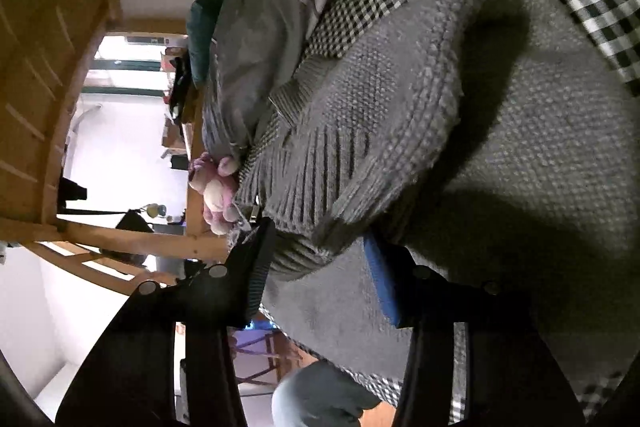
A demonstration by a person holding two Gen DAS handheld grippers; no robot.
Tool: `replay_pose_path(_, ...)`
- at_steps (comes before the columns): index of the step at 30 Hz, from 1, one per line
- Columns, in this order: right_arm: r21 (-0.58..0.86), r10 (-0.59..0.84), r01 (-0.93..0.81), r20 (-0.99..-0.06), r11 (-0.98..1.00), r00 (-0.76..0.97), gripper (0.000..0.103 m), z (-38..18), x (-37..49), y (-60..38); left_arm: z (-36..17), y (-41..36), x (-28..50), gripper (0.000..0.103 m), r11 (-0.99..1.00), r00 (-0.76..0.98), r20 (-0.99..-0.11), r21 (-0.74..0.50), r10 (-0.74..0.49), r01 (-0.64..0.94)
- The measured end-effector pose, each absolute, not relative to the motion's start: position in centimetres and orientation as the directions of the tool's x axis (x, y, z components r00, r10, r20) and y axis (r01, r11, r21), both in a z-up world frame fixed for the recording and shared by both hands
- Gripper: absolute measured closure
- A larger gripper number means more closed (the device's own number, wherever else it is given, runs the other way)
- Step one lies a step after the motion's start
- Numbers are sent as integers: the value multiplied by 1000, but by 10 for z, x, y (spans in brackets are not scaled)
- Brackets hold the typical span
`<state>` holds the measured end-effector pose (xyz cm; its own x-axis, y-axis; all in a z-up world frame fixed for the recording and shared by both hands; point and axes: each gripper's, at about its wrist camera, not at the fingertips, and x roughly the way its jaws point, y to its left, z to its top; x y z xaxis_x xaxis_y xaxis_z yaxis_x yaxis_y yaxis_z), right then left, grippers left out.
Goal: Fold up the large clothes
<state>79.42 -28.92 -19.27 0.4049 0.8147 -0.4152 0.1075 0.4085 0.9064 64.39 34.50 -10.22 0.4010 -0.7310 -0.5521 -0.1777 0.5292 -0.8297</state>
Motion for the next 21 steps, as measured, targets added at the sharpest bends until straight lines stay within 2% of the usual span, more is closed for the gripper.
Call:
replay_pose_path(2,908,810,103,-411,407,419,74,-192,794,-289,-101,341,656,6,512,408,-540,-838,-736,-185)
replay_pose_path(3,908,808,87,-405,409,428,88,-190,794,-289,-99,339,660,6,489,423,-512,-855,-747,-170)
replay_pose_path(4,906,804,67,-404,419,436,91,-185,793,-289,-95,338,664,10,465,431,-481,-873,-764,-149)
replay_pose_path(5,909,801,47,-390,415,454,92,-180,792,-292,-96,337,666,29,463,429,-480,-873,-765,-150)
replay_pose_path(6,912,801,34,-376,409,466,92,-176,792,-294,-96,339,668,39,458,430,-478,-875,-766,-156)
replay_pose_path(8,918,791,6,-345,396,505,93,-163,792,-304,-98,346,667,79,419,433,-451,-892,-781,-171)
replay_pose_path(10,923,787,-7,-325,385,525,93,-155,795,-311,-106,356,668,84,356,439,-408,-913,-801,-198)
replay_pose_path(12,915,779,-3,-342,404,526,93,-150,801,-315,-114,359,671,87,312,439,-381,-924,-814,-223)
replay_pose_path(15,901,771,17,-380,433,511,93,-150,806,-317,-109,361,668,86,327,430,-400,-915,-810,-234)
replay_pose_path(16,892,771,26,-404,451,492,93,-152,807,-314,-108,365,663,78,345,425,-421,-905,-801,-248)
replay_pose_path(17,887,777,39,-424,460,464,91,-156,809,-311,-105,365,660,60,377,405,-455,-889,-793,-260)
replay_pose_path(18,880,774,52,-443,473,452,90,-159,810,-309,-104,362,659,49,393,373,-466,-883,-802,-256)
replay_pose_path(19,870,768,66,-466,489,440,87,-165,811,-306,-103,361,657,30,401,353,-468,-881,-810,-250)
replay_pose_path(20,862,767,89,-487,499,417,84,-173,813,-303,-99,353,659,22,422,328,-484,-873,-811,-243)
replay_pose_path(21,864,772,101,-488,493,407,74,-180,813,-302,-95,346,662,21,457,314,-517,-855,-796,-247)
